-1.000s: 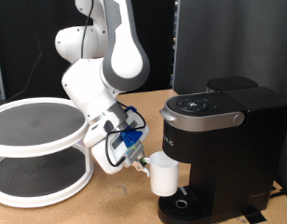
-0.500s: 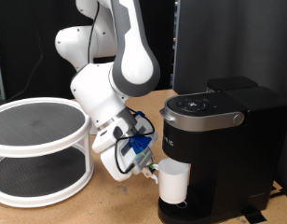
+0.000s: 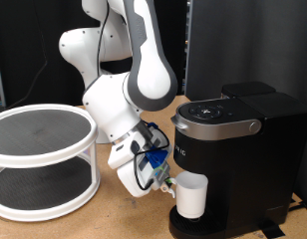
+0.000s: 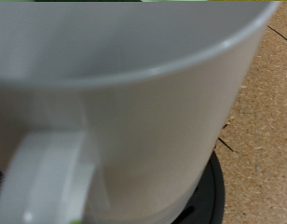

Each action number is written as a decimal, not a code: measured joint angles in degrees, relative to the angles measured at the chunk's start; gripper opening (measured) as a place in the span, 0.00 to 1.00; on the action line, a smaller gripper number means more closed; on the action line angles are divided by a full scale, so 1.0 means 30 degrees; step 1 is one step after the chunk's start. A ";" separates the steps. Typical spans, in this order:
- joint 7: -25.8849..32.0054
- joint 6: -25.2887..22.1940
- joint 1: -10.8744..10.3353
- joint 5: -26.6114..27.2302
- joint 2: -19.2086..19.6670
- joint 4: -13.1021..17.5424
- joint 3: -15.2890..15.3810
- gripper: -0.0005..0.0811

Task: Make a cup of coffee with the keurig machine

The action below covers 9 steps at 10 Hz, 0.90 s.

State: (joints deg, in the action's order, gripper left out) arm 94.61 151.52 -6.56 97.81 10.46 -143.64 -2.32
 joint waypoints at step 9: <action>0.1613 -0.0232 0.0055 0.1266 0.0181 -0.0728 0.0332 0.77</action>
State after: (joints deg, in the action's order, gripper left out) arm 99.45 150.82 -6.40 101.61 11.01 -145.82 -1.32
